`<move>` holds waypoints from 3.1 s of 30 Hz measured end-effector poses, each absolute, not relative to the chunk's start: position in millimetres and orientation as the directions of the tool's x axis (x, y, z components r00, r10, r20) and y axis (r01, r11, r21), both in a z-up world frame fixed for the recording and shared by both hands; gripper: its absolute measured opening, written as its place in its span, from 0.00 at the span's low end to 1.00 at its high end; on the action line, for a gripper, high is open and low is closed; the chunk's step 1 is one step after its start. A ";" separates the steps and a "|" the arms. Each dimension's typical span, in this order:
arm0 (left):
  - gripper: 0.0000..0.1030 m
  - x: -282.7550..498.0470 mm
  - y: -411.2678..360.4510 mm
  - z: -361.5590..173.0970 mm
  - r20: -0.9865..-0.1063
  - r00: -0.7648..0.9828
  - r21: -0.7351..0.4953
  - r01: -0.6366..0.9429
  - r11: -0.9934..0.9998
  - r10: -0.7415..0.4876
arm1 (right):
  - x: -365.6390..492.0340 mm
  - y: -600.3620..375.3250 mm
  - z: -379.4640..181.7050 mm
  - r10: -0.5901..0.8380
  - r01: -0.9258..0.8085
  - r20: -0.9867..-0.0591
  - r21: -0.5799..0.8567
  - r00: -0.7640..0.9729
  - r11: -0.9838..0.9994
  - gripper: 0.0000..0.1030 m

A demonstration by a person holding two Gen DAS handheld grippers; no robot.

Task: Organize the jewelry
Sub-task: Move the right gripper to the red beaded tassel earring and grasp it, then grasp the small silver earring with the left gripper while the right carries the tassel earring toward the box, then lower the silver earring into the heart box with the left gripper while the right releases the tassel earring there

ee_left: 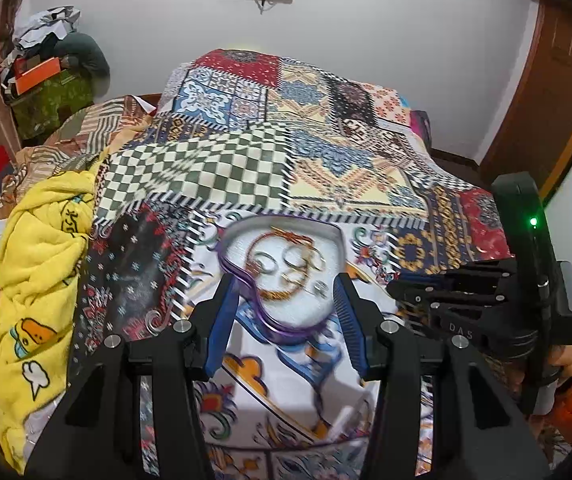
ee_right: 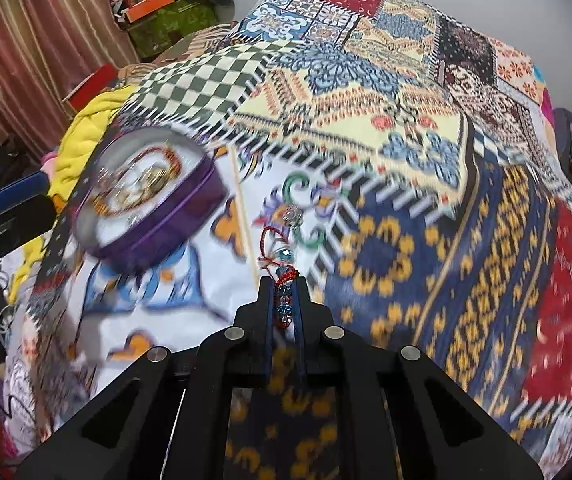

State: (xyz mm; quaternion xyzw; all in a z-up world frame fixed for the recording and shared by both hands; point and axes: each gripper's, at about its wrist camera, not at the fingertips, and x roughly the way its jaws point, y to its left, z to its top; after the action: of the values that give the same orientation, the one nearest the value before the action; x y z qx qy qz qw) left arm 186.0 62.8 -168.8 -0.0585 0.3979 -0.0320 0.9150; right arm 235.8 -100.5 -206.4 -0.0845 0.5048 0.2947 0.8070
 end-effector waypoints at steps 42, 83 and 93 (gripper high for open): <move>0.08 287.9 -43.3 -233.9 -0.836 0.530 -0.096 0.116 0.989 -0.144 | 202.1 -192.0 -182.3 0.383 -0.498 -0.823 0.143 0.420 0.855 0.33; 0.08 176.2 49.6 -115.0 -0.630 0.764 -0.156 0.055 0.986 -0.142 | 201.0 -100.5 -116.6 0.455 -0.575 -0.715 0.091 0.531 0.813 0.07; 0.08 182.9 82.6 -109.6 -0.605 0.790 -0.160 0.006 0.987 -0.102 | 212.7 -68.8 -103.4 0.518 -0.613 -0.672 0.119 0.529 0.781 0.07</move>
State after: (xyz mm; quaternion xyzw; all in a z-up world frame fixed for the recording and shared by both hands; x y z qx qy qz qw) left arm 182.9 82.6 -109.6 -0.0748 0.3230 -0.0286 0.9430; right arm 212.7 -68.8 -103.4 -0.0661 0.3607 0.3243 0.8720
